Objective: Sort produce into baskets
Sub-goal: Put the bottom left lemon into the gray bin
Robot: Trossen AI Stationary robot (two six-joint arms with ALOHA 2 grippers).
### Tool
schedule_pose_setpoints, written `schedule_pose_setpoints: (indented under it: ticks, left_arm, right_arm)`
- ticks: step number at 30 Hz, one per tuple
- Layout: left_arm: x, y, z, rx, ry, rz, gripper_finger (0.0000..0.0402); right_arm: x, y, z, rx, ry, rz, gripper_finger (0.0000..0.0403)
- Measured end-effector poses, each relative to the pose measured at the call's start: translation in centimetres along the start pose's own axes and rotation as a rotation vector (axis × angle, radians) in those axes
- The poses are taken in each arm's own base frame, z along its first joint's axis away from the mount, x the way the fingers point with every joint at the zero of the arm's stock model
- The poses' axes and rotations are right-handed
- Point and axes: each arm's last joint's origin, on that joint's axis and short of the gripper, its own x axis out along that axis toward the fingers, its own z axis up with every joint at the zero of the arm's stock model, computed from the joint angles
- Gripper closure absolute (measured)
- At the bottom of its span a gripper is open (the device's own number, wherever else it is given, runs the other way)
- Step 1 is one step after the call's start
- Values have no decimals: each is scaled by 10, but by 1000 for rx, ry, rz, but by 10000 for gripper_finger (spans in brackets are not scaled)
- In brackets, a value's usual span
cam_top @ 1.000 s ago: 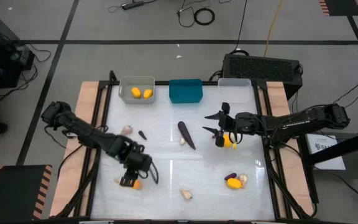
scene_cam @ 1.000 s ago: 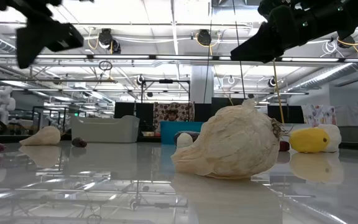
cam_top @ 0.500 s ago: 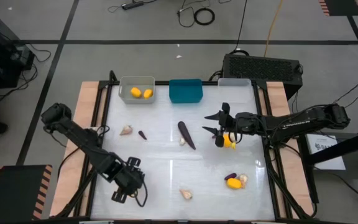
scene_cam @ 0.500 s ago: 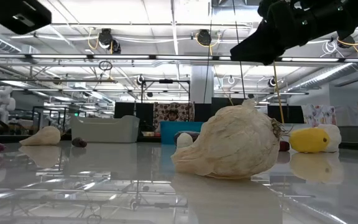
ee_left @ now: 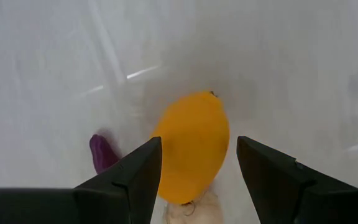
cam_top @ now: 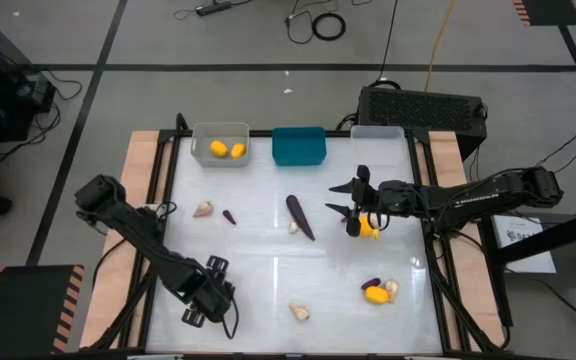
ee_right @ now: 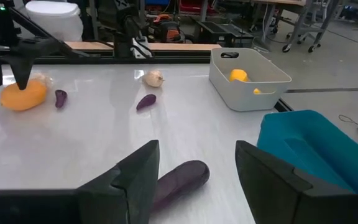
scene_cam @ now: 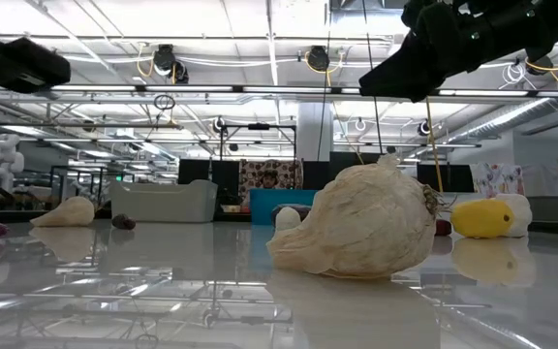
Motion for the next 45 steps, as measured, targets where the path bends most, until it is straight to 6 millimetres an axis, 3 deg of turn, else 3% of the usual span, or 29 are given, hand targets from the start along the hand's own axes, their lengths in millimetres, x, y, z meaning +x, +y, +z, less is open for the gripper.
schedule_pose_setpoints:
  ticks: [12, 25, 35, 39, 45]
  left_arm:
    - [14, 1, 1, 91, 62, 20, 185]
    - [15, 1, 1, 117, 72, 21, 187]
    - [13, 6, 5, 88, 68, 16, 238]
    - [-2, 13, 14, 122, -7, 102, 241]
    - [-55, 51, 14, 59, -181, 443, 243]
  right_arm:
    - [0, 0, 0, 5, 0, 0, 200]
    - [0, 0, 0, 7, 0, 0, 200]
    - [0, 0, 0, 8, 0, 0, 200]
    - [0, 0, 0, 8, 0, 0, 200]
    - [0, 0, 0, 7, 0, 0, 200]
